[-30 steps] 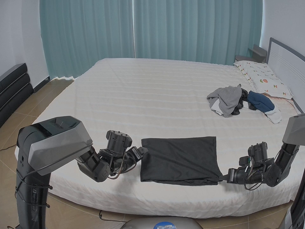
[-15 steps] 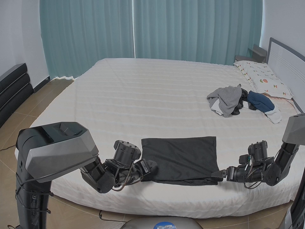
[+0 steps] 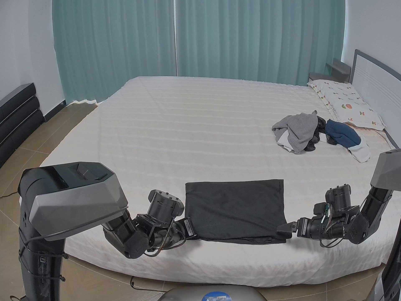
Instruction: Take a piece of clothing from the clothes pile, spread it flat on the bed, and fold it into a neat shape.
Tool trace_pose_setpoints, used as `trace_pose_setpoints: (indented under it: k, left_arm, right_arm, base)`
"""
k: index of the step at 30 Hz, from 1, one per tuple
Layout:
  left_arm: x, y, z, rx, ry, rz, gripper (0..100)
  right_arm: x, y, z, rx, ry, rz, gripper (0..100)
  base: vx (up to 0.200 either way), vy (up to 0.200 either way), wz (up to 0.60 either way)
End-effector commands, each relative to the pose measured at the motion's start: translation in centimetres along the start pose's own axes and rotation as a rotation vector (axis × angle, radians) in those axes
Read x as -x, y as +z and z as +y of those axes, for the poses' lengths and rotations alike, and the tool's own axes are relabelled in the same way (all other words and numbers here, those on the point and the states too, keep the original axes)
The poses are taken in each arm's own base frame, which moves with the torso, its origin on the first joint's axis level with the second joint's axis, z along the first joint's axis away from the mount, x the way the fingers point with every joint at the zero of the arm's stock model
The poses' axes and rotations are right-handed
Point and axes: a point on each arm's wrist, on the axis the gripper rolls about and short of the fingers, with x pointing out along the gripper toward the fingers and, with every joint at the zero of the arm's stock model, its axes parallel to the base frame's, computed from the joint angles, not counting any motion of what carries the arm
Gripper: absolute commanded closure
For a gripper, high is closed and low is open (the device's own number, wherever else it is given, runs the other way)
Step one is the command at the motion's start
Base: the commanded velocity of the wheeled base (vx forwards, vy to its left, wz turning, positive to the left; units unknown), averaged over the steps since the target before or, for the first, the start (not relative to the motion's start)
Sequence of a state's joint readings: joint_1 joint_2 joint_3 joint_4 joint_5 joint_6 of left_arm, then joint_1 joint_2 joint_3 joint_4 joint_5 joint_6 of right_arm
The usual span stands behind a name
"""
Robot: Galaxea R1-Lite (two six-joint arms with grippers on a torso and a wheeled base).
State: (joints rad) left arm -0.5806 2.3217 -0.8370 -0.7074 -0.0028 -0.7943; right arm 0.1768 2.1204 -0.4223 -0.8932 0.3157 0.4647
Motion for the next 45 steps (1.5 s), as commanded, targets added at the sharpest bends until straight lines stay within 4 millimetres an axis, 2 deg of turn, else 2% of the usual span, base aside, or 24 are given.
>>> trace_pose_setpoints:
  k: [1, 4, 13, 14, 24, 30, 35, 36, 37, 38, 43, 45]
  left_arm:
    - [1.1, 0.1, -0.1, -0.017, -0.002, -0.003, 100]
    - [1.3, 0.0, -0.1, -0.025, 0.007, 0.006, 100]
    - [1.8, 0.2, 0.2, -0.058, 0.038, 0.034, 100]
    - [1.8, 0.2, 0.3, -0.057, 0.040, 0.037, 100]
    - [1.7, 0.4, 0.2, -0.053, 0.034, 0.036, 100]
    - [1.7, 0.7, 0.4, -0.046, 0.037, 0.030, 100]
    - [1.7, 0.6, 0.5, -0.048, 0.037, 0.035, 100]
    - [1.7, 0.6, 0.5, -0.048, 0.037, 0.035, 0]
    - [1.7, 0.6, 0.5, -0.048, 0.037, 0.035, 0]
    - [1.7, 0.6, 0.4, -0.048, 0.036, 0.034, 0]
    - [1.8, 0.9, 0.3, -0.043, 0.030, 0.024, 0]
    - [2.1, 1.5, 0.2, -0.035, 0.023, 0.006, 0]
  right_arm:
    - [-0.4, 0.5, 0.3, -0.033, 0.010, -0.011, 0]
    - [-0.7, 0.8, 0.5, -0.063, 0.019, -0.017, 0]
    - [-1.4, -0.4, 0.9, -0.060, 0.017, 0.034, 0]
    - [-1.4, -0.4, 0.9, -0.059, 0.017, 0.036, 100]
    - [-1.8, -1.2, 0.7, -0.050, -0.006, 0.067, 100]
    - [-1.0, -1.5, 0.2, 0.004, -0.032, 0.098, 100]
    - [-1.1, -1.4, 0.2, 0.012, -0.031, 0.099, 100]
    - [-1.2, -1.4, 0.2, 0.010, -0.030, 0.097, 100]
    - [-1.2, -1.4, 0.2, 0.012, -0.030, 0.097, 100]
    - [-1.2, -1.3, 0.2, 0.012, -0.030, 0.096, 0]
    - [-0.9, -1.0, 0.5, 0.011, -0.019, 0.075, 0]
    - [-0.4, -0.1, 1.0, 0.014, 0.003, 0.035, 0]
  base:
    - [0.000, 0.000, 0.00]
    - [0.000, 0.000, 0.00]
    - [0.000, 0.000, 0.00]
    - [0.000, 0.000, 0.00]
    - [0.000, 0.000, 0.00]
    - [0.000, 0.000, 0.00]
    - [0.000, 0.000, 0.00]
    - [0.000, 0.000, 0.00]
    - [0.000, 0.000, 0.00]
    - [0.000, 0.000, 0.00]
    - [0.000, 0.000, 0.00]
    - [0.000, 0.000, 0.00]
